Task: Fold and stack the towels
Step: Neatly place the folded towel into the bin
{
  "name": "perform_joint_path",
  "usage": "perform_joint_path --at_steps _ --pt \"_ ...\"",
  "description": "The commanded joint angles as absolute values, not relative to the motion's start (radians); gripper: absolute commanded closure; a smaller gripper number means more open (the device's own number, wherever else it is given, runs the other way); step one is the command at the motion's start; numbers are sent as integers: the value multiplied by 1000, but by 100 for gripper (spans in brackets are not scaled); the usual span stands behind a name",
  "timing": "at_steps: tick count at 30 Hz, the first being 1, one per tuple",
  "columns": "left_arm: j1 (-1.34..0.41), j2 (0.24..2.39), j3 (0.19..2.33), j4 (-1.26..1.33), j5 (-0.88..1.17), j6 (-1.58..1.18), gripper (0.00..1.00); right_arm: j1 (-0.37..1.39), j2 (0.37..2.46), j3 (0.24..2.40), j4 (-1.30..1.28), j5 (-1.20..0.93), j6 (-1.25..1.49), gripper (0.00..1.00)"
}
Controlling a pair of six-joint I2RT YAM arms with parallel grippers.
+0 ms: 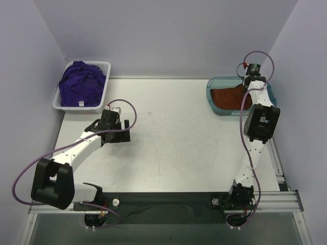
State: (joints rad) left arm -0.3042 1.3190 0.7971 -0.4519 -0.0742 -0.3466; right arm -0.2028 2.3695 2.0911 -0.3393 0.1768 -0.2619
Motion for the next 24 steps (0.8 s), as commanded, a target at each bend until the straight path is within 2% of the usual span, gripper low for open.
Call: perform_joint_path --at_steps 1,2,5,6,9,12,16,19,20,21,24 --pt "-301 1321 798 -407 -71 -341 3 -215 2352 2068 -328 229 -244 100" --pt "-301 1321 799 -405 -71 -341 3 -216 2355 2065 -328 244 -244 100" --pt "-301 1322 799 -406 -69 -341 3 -218 2364 2068 -328 311 -235 75" --pt "-301 1321 798 -407 -69 -342 3 -218 2367 2075 -327 331 -232 61" --pt "-301 1321 798 -405 -69 -342 3 -218 2364 2089 -324 426 -206 48" --pt "-301 1321 799 -405 -68 -344 3 -218 2341 2100 -318 486 -164 41" --pt "-302 1321 798 -405 -64 -345 2 -215 2286 2095 -313 447 -111 40" --pt "-304 1322 799 -405 -60 -347 3 -196 2238 2050 -310 283 -100 47" --pt "-304 1321 799 -402 -58 -348 3 -192 2227 2037 -308 240 -95 50" --pt "-304 1322 801 -402 -57 -350 3 -181 2220 2013 -308 192 -83 60" --pt "-305 1321 801 -400 -52 -350 2 -172 2204 1974 -308 28 -11 72"
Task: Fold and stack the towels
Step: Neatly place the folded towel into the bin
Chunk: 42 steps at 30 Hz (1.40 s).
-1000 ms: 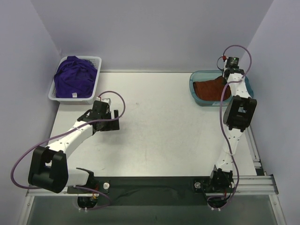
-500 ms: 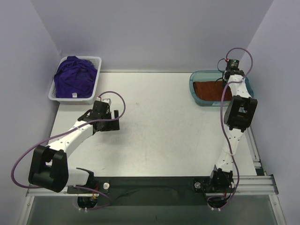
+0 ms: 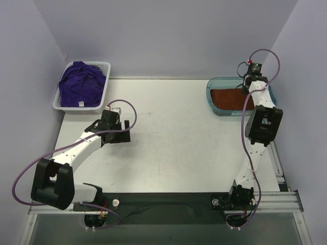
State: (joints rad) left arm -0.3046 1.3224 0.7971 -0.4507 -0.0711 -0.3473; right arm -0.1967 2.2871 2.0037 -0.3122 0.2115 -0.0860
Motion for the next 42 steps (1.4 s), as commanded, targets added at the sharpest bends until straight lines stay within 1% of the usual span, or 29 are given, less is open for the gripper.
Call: perform_joint_path --at_steps 1,2,3,7,8,16,28,35,42 --pt "-307 1319 801 -402 -52 -350 2 -167 2207 1968 -308 6 33 73" --pt "-308 1318 798 -403 -52 -350 3 -164 2210 1962 -308 -76 52 75" --pt "-310 1316 799 -402 -52 -350 2 -161 2217 1948 -308 -104 70 77" --pt "-311 1312 801 -402 -48 -350 3 -149 2229 1919 -308 -233 149 81" --pt "-311 1312 801 -402 -46 -350 3 -146 2229 1916 -307 -295 182 83" --pt "-311 1305 804 -402 -35 -351 2 -129 2286 1907 -308 -419 297 87" --pt "-311 1305 804 -403 -25 -351 3 -124 2358 1953 -307 -488 391 87" --pt "-311 1307 804 -403 -18 -351 3 -121 2395 1968 -302 -594 460 85" --pt "-311 1305 804 -403 -17 -351 3 -124 2364 1953 -236 -669 518 84"
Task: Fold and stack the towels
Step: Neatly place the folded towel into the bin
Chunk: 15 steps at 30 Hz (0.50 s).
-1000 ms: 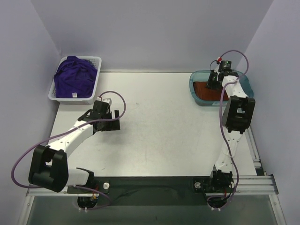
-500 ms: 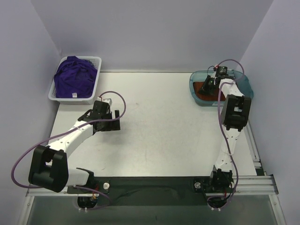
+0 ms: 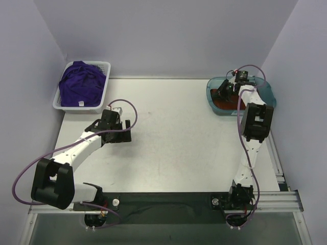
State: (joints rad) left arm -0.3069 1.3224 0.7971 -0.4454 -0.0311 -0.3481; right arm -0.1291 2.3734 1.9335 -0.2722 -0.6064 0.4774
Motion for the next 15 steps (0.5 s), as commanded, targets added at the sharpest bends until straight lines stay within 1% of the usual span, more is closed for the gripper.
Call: perform_joint_path --at_steps 1,6,8,15 --pt "-311 1305 805 -403 -17 -351 2 -126 2353 1945 -232 -649 517 84" --pt "-311 1299 804 -403 -12 -351 2 -126 2245 1840 -230 -474 476 84" --pt "-311 1299 804 -402 -11 -353 3 -127 2223 1815 -253 -404 468 80" --pt "-313 1296 804 -402 -2 -356 3 -118 2195 1747 -327 -279 477 78"
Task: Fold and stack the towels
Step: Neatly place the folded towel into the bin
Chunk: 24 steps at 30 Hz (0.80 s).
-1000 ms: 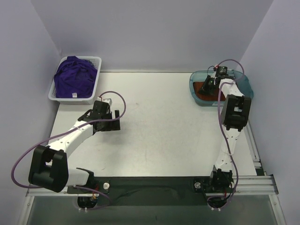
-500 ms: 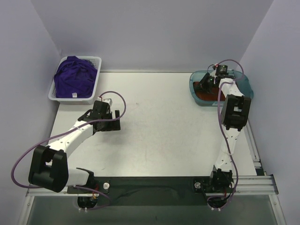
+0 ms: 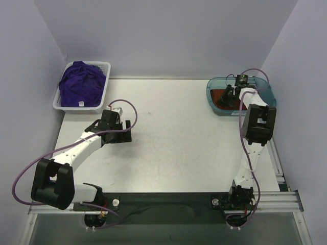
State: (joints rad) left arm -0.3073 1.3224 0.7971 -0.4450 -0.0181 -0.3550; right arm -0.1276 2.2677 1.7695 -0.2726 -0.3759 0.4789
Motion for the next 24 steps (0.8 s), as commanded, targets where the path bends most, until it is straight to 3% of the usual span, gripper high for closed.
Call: perform_joint_path --at_steps 1,17,24 --pt "-313 1295 804 -402 -3 -356 3 -117 2198 1738 -327 -281 480 78" --pt "-313 1296 805 -402 0 -356 3 -92 2232 1753 -247 -550 503 77" --pt "-313 1296 805 -402 0 -356 3 -92 2184 1738 -227 -517 456 77"
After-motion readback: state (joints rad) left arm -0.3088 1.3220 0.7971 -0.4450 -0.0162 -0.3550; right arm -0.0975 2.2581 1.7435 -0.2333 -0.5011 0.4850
